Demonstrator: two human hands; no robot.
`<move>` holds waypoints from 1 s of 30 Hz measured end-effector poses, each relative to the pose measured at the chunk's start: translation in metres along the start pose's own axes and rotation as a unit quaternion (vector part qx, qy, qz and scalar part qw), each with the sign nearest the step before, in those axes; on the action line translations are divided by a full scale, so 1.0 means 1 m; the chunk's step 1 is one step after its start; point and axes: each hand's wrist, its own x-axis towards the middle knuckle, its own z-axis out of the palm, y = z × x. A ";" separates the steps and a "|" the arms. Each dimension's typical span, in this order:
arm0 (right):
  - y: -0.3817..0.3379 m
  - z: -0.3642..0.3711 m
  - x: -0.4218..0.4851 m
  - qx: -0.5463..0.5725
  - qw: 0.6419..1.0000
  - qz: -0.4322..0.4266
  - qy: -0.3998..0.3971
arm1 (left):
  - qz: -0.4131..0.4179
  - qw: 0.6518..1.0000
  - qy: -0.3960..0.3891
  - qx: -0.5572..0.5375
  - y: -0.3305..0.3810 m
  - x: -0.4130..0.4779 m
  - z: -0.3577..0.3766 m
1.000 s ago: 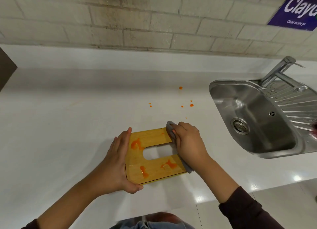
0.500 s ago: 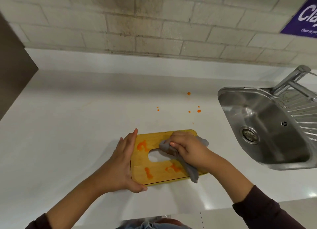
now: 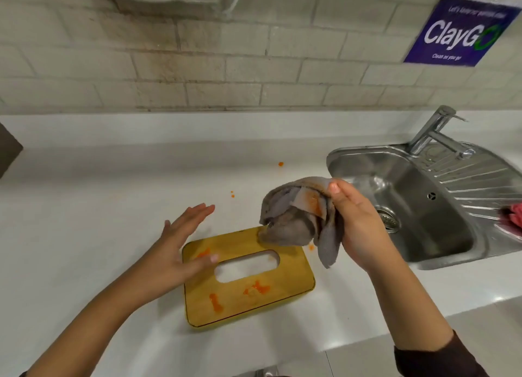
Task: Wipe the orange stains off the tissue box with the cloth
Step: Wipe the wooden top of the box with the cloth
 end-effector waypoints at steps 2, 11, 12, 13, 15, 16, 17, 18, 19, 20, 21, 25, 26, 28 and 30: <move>-0.008 0.002 0.003 0.028 0.998 0.010 -0.050 | 0.035 0.998 -0.008 -0.060 0.022 0.017 -0.001; -0.039 0.000 0.020 0.011 0.982 0.073 -0.172 | 0.033 0.949 -0.229 -0.215 0.060 0.062 0.001; -0.042 -0.002 0.022 -0.045 0.985 0.068 -0.154 | 0.020 0.953 -0.206 -0.220 0.059 0.062 0.001; -0.045 -0.005 0.024 -0.108 0.984 0.056 -0.132 | 0.005 0.958 -0.176 -0.224 0.058 0.062 0.001; -0.051 -0.007 0.029 -0.249 0.964 0.004 -0.090 | -0.021 0.970 -0.090 -0.224 0.059 0.063 0.003; -0.051 -0.006 0.031 -0.317 0.945 -0.033 -0.070 | -0.033 0.973 -0.036 -0.226 0.062 0.064 0.005; -0.049 -0.004 0.033 -0.373 0.924 -0.071 -0.044 | -0.043 0.970 0.016 -0.237 0.066 0.064 0.008; -0.047 0.001 0.034 -0.414 0.904 -0.109 -0.008 | -0.048 0.964 0.061 -0.254 0.073 0.063 0.012; -0.045 0.007 0.034 -0.432 0.890 -0.142 0.034 | -0.050 0.956 0.095 -0.275 0.081 0.062 0.017; -0.043 0.014 0.033 -0.428 0.884 -0.171 0.075 | -0.053 0.944 0.120 -0.301 0.089 0.061 0.023; -0.040 0.023 0.029 -0.410 0.884 -0.197 0.112 | -0.056 0.930 0.137 -0.337 0.098 0.059 0.029; -0.028 0.063 0.006 -0.277 0.933 -0.209 0.098 | -0.021 0.880 0.125 -0.457 0.126 0.049 0.047; -0.024 0.070 -0.001 -0.240 0.947 -0.196 0.080 | -0.010 0.878 0.120 -0.463 0.129 0.046 0.049; -0.019 0.076 -0.011 -0.173 0.963 -0.187 0.089 | 0.008 0.874 0.108 -0.473 0.133 0.038 0.050; -0.021 0.071 -0.010 -0.030 0.979 -0.162 0.118 | 0.020 0.869 0.080 -0.488 0.136 0.032 0.049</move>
